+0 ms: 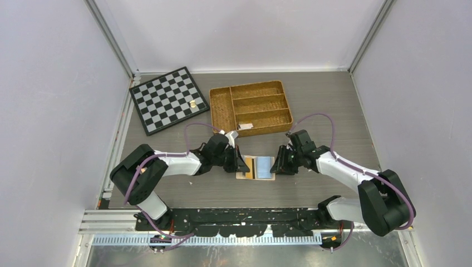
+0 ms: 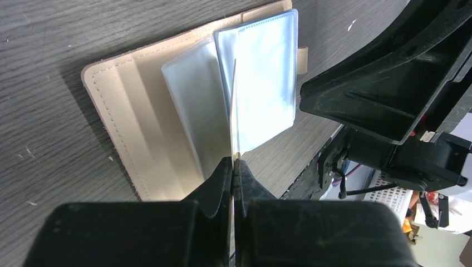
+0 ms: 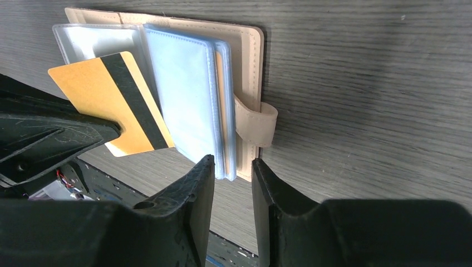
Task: Put the credit cards into the card holder
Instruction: Insert the credit card into the card holder.
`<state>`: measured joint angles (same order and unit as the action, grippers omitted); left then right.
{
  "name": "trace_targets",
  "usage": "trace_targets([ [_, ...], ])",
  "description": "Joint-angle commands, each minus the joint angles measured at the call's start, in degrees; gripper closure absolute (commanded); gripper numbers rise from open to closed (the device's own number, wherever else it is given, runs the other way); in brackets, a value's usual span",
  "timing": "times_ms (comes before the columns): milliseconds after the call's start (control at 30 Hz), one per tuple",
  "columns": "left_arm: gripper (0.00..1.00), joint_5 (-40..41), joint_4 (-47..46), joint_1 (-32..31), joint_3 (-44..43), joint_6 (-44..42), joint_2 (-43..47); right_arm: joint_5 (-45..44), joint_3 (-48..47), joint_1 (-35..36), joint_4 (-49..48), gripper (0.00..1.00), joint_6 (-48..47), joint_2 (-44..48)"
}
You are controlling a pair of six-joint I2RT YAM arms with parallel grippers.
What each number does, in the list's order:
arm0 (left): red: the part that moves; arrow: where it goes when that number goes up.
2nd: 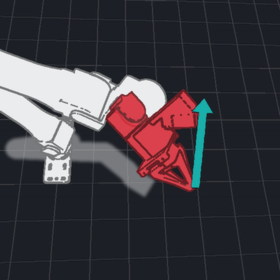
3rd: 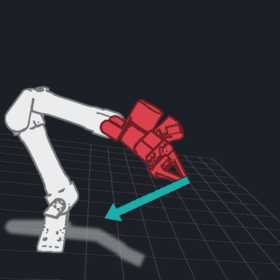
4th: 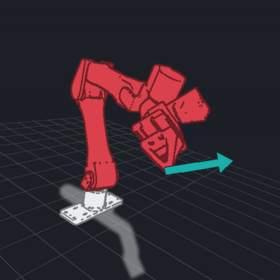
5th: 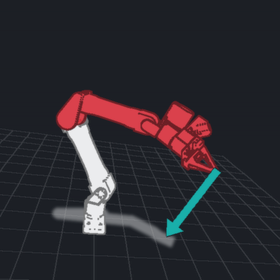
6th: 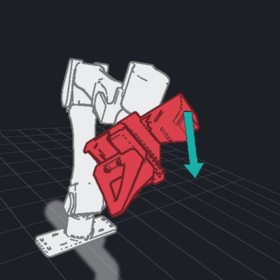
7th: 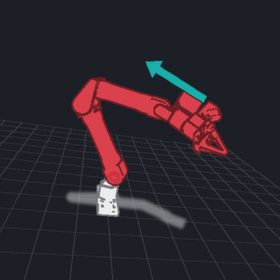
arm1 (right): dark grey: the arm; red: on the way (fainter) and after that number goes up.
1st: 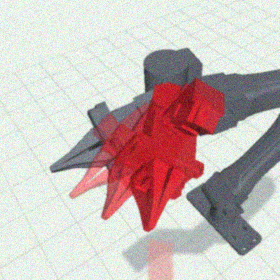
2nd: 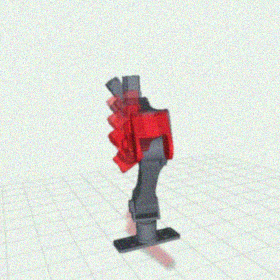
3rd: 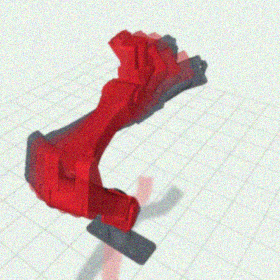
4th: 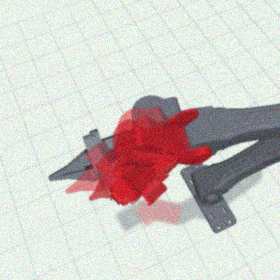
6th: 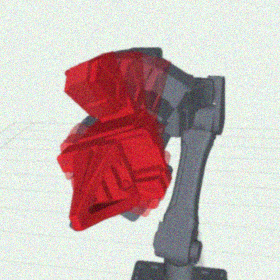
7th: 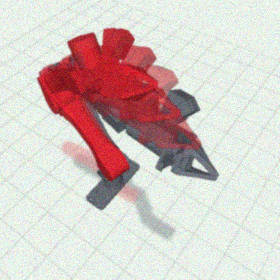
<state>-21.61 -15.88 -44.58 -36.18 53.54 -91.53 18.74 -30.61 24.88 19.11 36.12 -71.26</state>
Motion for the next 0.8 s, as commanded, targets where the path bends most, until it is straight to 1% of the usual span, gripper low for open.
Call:
trace_targets([
  [0,1.00,0.52,-1.52,0.02,0.49,-1.25,-0.24,0.85,-1.53,-0.34,-0.95,0.65,-0.66,0.51],
  [300,1.00,-0.10,-2.12,0.02,0.43,-0.98,-1.39,2.80,-0.33,-0.32,-5.38,0.68,-0.01,-3.43],
  [467,1.00,-0.30,-2.31,0.02,0.50,-1.02,-1.90,3.80,0.15,-0.28,-7.07,0.71,0.42,-4.08],
  [667,1.00,-0.62,-2.99,0.02,0.47,-0.89,-2.68,4.28,0.28,-0.32,-8.16,0.72,0.86,-5.41],
  [767,1.00,-0.84,-3.38,0.02,0.55,-0.80,-2.98,4.18,0.54,-0.33,-8.39,0.76,1.19,-6.34],
])
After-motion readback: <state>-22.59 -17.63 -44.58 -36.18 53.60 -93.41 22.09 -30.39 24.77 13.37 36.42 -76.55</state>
